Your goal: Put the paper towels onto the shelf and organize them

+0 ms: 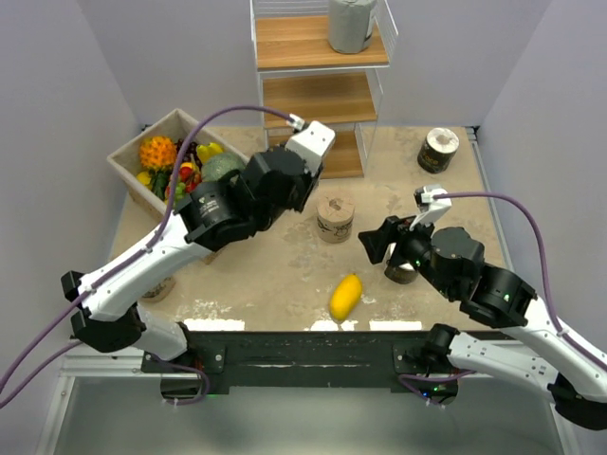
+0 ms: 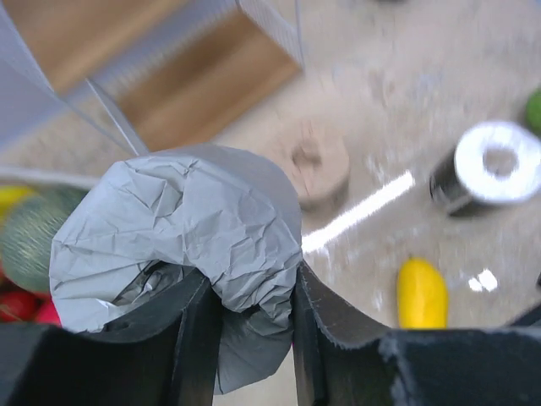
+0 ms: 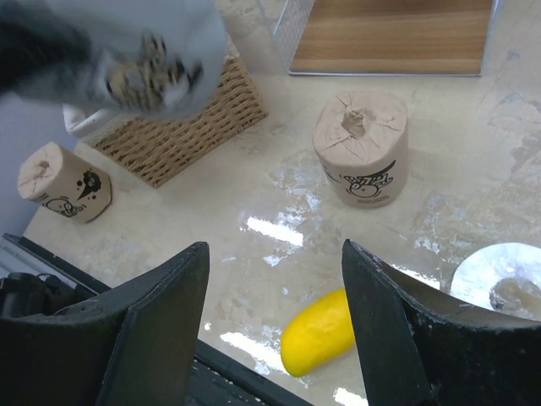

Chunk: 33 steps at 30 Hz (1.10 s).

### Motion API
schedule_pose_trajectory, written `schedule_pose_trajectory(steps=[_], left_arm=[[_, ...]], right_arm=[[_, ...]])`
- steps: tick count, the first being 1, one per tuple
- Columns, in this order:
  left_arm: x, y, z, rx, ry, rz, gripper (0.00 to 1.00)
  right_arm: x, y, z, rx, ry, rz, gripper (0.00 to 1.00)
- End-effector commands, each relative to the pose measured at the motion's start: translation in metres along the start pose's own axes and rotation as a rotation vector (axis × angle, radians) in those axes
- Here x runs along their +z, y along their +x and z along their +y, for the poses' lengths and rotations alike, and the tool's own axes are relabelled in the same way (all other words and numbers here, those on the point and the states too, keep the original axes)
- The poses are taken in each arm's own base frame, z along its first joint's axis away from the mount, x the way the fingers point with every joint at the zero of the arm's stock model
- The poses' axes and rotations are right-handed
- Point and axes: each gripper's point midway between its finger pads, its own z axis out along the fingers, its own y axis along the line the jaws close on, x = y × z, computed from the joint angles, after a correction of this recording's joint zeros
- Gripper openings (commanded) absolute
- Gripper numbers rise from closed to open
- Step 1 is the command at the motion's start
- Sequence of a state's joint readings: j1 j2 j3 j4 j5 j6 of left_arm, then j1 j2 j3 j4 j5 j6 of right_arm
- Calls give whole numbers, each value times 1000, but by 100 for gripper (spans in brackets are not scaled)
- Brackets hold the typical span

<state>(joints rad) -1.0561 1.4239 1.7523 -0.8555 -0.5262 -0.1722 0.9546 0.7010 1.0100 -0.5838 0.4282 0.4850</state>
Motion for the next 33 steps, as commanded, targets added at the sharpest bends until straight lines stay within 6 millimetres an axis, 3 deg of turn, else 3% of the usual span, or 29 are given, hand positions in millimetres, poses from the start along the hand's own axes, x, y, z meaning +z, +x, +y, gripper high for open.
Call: schedule_pose_trajectory(steps=[1, 2, 3, 7, 9, 10, 12, 14, 17, 18, 25, 33], left_arm=[[-13, -79, 44, 172, -210, -182, 33], [-13, -100, 49, 154, -255, -260, 33], [-12, -110, 54, 227, -287, -283, 33], [-9, -161, 74, 250, -371, -422, 33], [2, -175, 76, 270, -391, -445, 33], [-4, -191, 86, 254, -402, -483, 33], [6, -203, 87, 290, -418, -505, 33], [2, -221, 93, 294, -447, -564, 33], [6, -236, 103, 342, -484, -602, 34], [13, -238, 102, 353, -479, -603, 36], [14, -259, 100, 422, -467, -691, 39], [39, -257, 103, 428, -460, -703, 39]], right_arm=[[-3, -18, 5, 13, -11, -45, 68], [-3, -22, 8, 17, -18, -52, 68], [-1, -23, 11, 13, -23, -48, 68], [-2, -36, 19, -11, -39, -45, 68], [-6, -41, 22, -12, -48, -42, 68], [-8, -43, 22, -5, -54, -47, 68], [-10, -42, 23, 6, -62, -51, 68], [-14, -42, 22, 26, -69, -56, 68], [-16, -41, 23, 44, -81, -55, 68], [-18, -40, 22, 48, -81, -51, 68], [-16, -42, 25, 18, -74, -27, 68], [-15, -58, 38, 17, -98, -34, 68]])
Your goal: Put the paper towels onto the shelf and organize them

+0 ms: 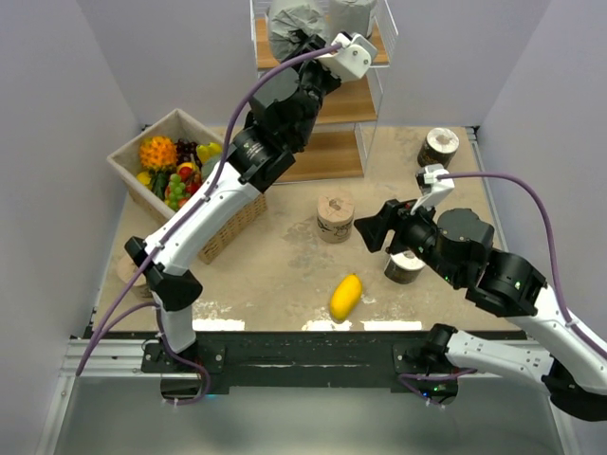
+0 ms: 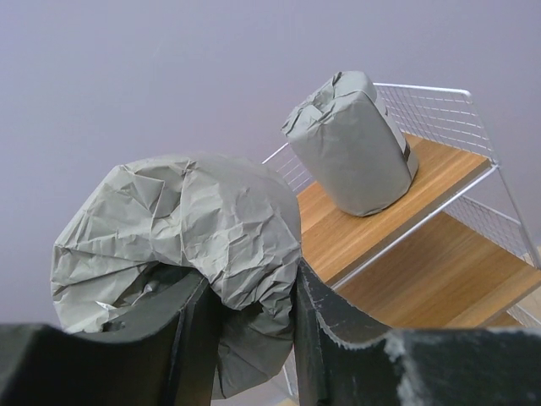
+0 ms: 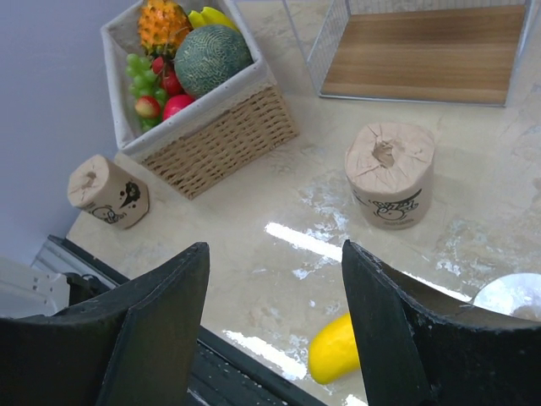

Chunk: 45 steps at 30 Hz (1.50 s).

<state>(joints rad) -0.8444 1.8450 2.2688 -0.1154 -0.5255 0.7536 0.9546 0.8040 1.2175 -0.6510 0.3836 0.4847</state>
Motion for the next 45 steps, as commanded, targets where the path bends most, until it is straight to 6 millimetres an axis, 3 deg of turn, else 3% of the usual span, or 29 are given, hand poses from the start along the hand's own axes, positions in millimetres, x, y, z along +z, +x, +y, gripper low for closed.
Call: schedule_pose_trajectory(steps=[1, 11, 15, 26, 31, 37, 44, 45], left_arm=[[8, -19, 19, -30, -48, -97, 39], [25, 6, 9, -73, -29, -58, 39], [31, 4, 4, -90, -13, -78, 40], [47, 23, -13, -32, -17, -52, 42], [50, 19, -2, -27, -65, -72, 43], [58, 38, -1, 13, -115, -33, 49], [64, 29, 26, 15, -244, -86, 58], [67, 32, 22, 21, -244, -86, 58]], right_arm=[[-6, -18, 13, 5, -50, -28, 68], [1, -22, 25, -1, -107, -56, 68], [4, -21, 24, -11, -98, -49, 69], [0, -25, 16, -13, -63, -76, 70], [1, -27, 16, -21, -62, -79, 70], [-1, -25, 16, -21, -60, -67, 70], [-4, -28, 14, -20, -58, -75, 71], [-5, -28, 14, -25, -56, -66, 71]])
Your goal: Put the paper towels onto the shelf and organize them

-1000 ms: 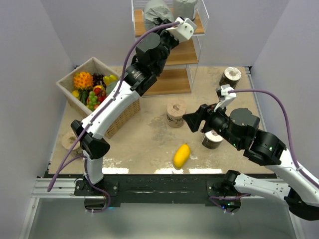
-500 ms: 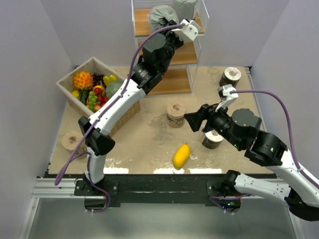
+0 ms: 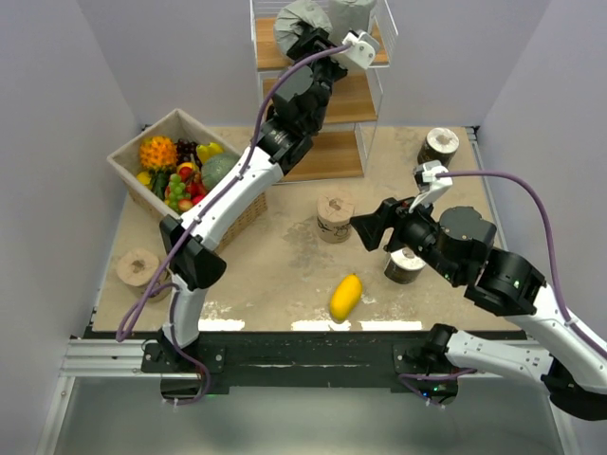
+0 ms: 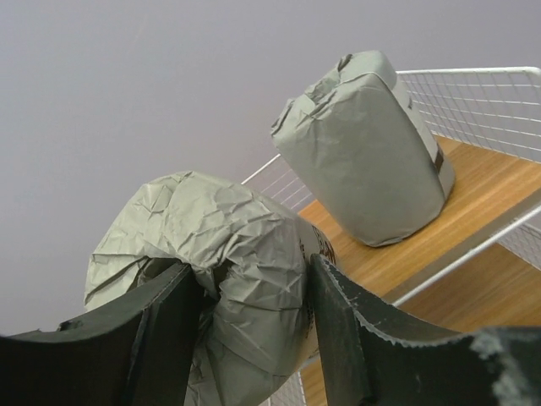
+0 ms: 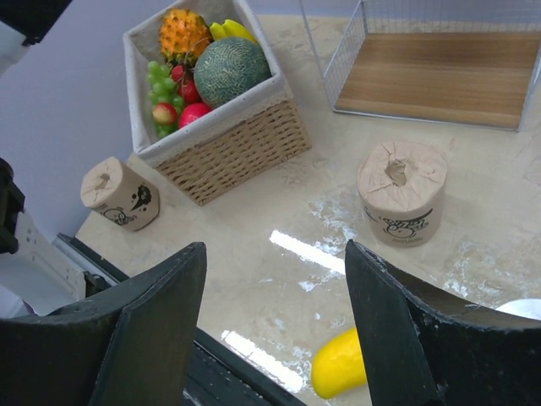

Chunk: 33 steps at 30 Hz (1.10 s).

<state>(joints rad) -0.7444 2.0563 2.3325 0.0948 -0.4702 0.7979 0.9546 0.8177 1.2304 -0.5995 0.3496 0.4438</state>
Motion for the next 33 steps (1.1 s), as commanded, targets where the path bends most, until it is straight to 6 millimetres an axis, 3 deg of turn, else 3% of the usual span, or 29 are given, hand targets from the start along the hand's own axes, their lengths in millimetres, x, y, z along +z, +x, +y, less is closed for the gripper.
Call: schedule_pose_trajectory(steps=[1, 3, 7, 12, 17, 24, 33], left_arm=[[7, -19, 52, -32, -181, -75, 59], [15, -12, 44, -36, -174, -86, 59], [29, 3, 47, -60, -193, -106, 59], [31, -10, 54, -116, -183, -174, 62], [29, -19, 77, -167, -193, -230, 66], [26, -30, 86, -187, -185, -277, 73], [21, -41, 95, -214, -196, -319, 78]], right_arm=[[-7, -17, 3, -1, -3, -29, 70], [-9, -19, 5, 1, -6, -19, 70], [-14, -16, 0, 19, 4, -14, 71], [-7, -13, 1, 16, 11, -13, 71], [0, -13, 5, -15, 7, 3, 71], [5, -11, 8, -17, -9, 5, 71], [-5, -17, 7, -7, -17, -19, 72]])
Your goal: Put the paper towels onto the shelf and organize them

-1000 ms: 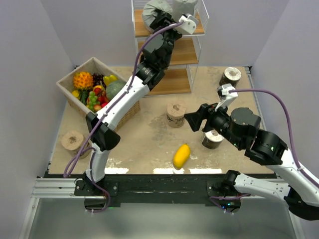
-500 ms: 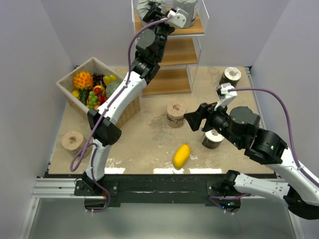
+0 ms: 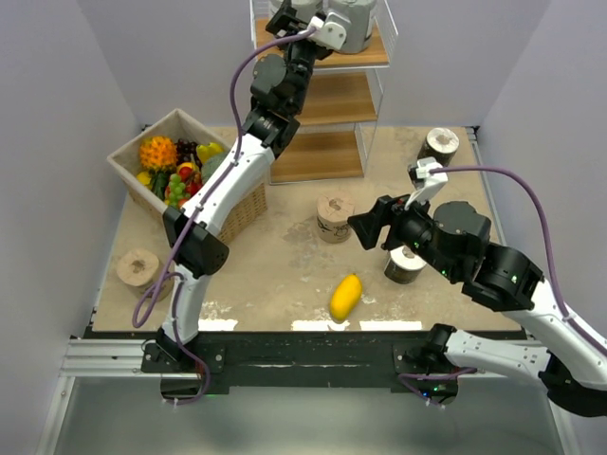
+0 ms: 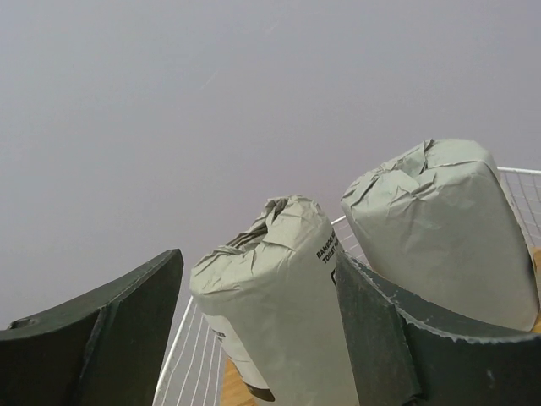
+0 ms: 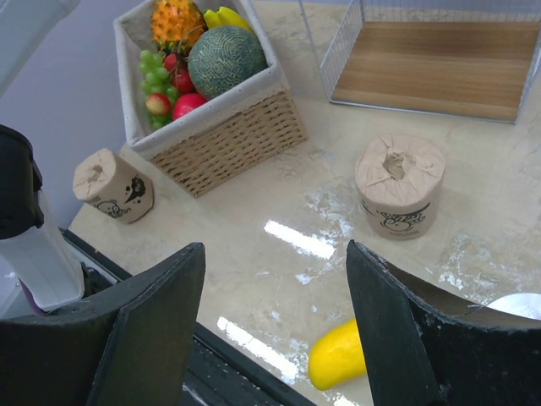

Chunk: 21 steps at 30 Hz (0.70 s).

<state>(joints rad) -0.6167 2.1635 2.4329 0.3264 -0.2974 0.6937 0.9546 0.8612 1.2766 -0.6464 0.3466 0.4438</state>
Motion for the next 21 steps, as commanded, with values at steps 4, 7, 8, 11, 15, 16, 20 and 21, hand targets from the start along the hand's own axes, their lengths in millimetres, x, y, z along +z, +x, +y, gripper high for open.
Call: schedule_pose_trajectory(steps=[4, 7, 8, 11, 15, 16, 20, 21], left_arm=[[-14, -67, 54, -138, -65, -76, 78], [-41, -89, 55, -161, -45, -18, 79], [-56, -99, 63, -168, -31, -3, 80], [-96, -122, 70, -247, 19, 61, 85], [-151, -104, 58, -426, 148, 221, 95], [-167, -91, 53, -439, 175, 292, 98], [-239, -64, 59, -603, 203, 442, 100], [-258, -42, 43, -594, 242, 511, 100]], right_arm=[[-7, -16, 2, 6, -15, -59, 72], [-5, -10, -2, 22, -3, -61, 72], [-4, -9, -3, 30, 1, -67, 72], [-2, 0, -11, 50, 29, -70, 71], [2, 18, -28, 69, 103, -56, 71], [4, 24, -34, 71, 129, -49, 72], [10, 40, -49, 73, 206, -27, 72], [12, 42, -49, 72, 211, -21, 73]])
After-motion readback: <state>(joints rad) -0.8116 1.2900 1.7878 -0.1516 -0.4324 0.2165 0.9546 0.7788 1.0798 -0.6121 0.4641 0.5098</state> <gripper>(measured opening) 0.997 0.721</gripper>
